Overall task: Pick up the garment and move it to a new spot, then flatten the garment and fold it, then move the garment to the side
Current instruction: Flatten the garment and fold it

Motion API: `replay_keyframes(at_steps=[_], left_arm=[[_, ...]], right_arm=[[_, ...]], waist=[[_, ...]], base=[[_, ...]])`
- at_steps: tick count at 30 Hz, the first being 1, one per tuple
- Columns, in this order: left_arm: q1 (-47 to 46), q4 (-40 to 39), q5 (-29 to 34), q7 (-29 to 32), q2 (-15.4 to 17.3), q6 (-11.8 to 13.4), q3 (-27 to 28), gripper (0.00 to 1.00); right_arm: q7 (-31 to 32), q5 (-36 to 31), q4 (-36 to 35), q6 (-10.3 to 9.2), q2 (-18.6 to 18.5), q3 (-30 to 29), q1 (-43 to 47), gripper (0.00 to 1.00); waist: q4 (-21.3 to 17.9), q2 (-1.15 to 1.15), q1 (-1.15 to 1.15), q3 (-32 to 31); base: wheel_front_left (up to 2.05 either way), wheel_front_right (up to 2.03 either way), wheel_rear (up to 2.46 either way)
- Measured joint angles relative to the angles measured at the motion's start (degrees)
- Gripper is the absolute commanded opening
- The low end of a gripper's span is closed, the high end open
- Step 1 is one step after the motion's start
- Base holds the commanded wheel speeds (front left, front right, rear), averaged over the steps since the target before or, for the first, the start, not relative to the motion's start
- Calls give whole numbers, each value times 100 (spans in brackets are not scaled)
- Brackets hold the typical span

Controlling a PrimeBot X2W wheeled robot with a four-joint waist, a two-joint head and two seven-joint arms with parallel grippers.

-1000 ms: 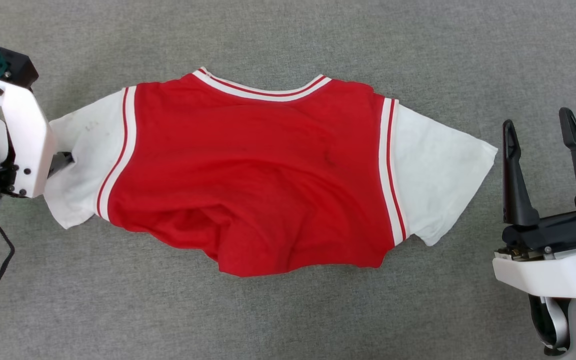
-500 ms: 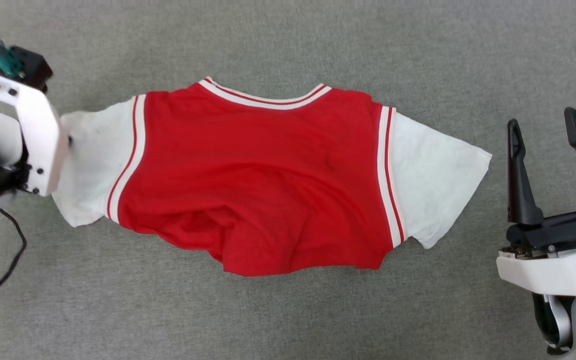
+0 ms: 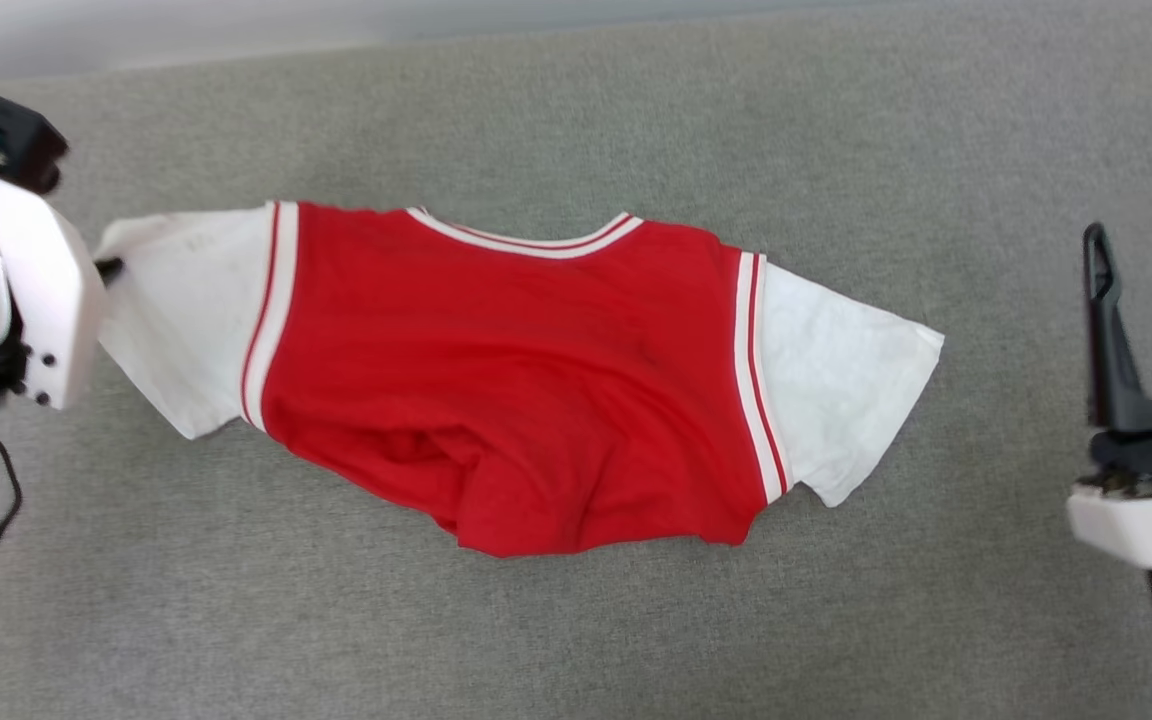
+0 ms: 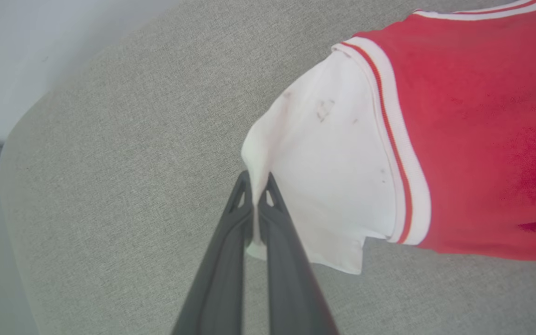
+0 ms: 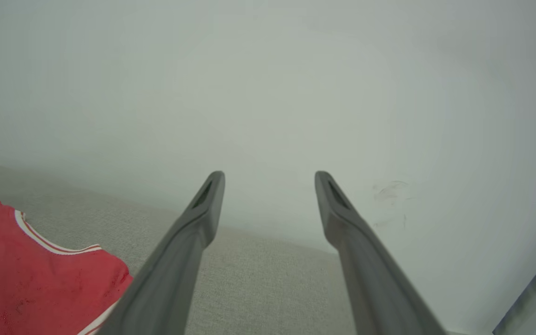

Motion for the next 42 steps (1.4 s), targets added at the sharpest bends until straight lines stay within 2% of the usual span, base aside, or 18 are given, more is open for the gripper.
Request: replay_keyframes(at_steps=[3,5,11,18,22,26,32,40,41,42], left_arm=[[118,-235,32,-91,15,63,-37,0],[148,-389,107,-137,19,124,-60,0],[179,-836,201,-187,11,286,-78,0],[44,-1184,322,-238,-3,408,-38,0],[-59,-1303,414,-281,-35,452,-12,0],[-171,-1358,499,-333,-129,456,7,0],[-309,-1394,570,-391,-201,449,34,0],[-348,-1267,612,-461,-297,400,14,0],[-347,-1233,613,-480,-308,396,7,0],[-346,-1211,621,-513,-322,385,1,0]], right_arm=[[13,36,301,0,-570,119,-249,100],[446,174,582,0,-1049,427,-463,100],[2541,1471,1013,0,-2330,1788,-1450,100],[4804,3382,1203,0,-3247,3200,-2522,100],[5891,4075,1365,0,-3473,3731,-3006,100],[6339,4246,1630,0,-3526,4138,-3359,100],[6400,4336,2305,0,-3233,4503,-3601,100],[6023,4511,2542,-5,-3278,5087,-3778,99],[5885,4512,2573,-10,-3285,5148,-3798,32],[5727,4510,2622,-8,-3284,5192,-3809,0]], waist=[[41,0,0,-126],[83,0,0,-187],[202,0,0,-211],[341,0,0,-11],[434,0,0,174],[555,0,0,384],[716,0,0,711],[793,0,-1,904],[781,0,-1,880],[769,0,-1,849]], base=[[0,0,0],[0,0,0],[0,0,0],[0,0,0],[0,0,0],[0,0,0],[0,0,0],[0,0,0],[0,0,0],[0,0,0]])
